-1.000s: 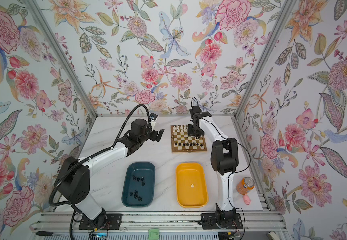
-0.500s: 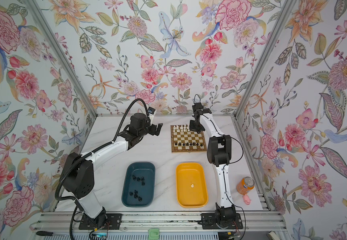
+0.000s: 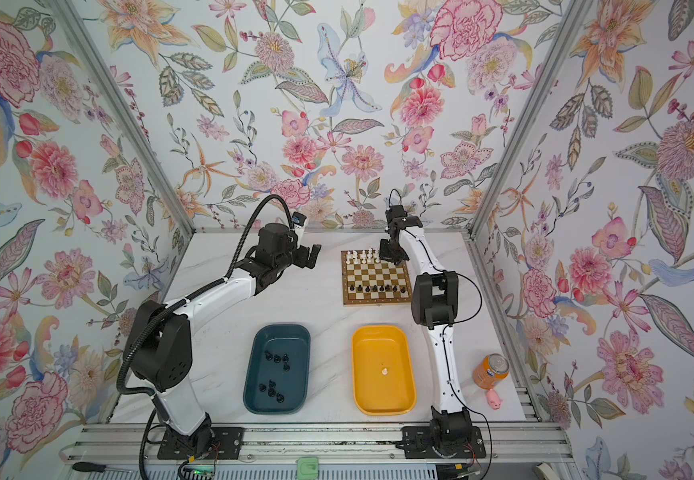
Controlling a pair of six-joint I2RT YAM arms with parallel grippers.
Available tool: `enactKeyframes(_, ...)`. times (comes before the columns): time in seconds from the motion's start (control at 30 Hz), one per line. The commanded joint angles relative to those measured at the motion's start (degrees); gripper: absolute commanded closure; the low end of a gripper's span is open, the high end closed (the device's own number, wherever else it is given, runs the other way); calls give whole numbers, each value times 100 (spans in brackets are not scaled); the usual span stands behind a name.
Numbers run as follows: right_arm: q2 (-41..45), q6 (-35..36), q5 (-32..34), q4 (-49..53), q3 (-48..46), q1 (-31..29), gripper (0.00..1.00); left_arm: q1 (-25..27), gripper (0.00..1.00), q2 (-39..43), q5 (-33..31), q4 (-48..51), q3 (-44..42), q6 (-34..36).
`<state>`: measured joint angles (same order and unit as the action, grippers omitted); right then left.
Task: Set up the chess pieces on the board
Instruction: 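Carry the white pawn to the board while the left arm moves beside it, then lower the white pawn onto a square in the white pawn row and release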
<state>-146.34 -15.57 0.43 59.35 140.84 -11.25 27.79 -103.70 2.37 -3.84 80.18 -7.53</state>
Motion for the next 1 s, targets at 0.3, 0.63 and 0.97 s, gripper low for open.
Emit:
enactKeyframes(0.3, -394, 82, -60, 156, 483, 105, 93, -147, 1, -209, 160, 169, 397, -20)
enactKeyframes(0.63, -553, 88, -144, 157, 691, 140, 91, -204, 1, -367, 263, 296, 647, -3)
enactKeyframes(0.97, -579, 74, -164, 199, 693, 123, 90, -279, 1, -404, 331, 326, 658, 8)
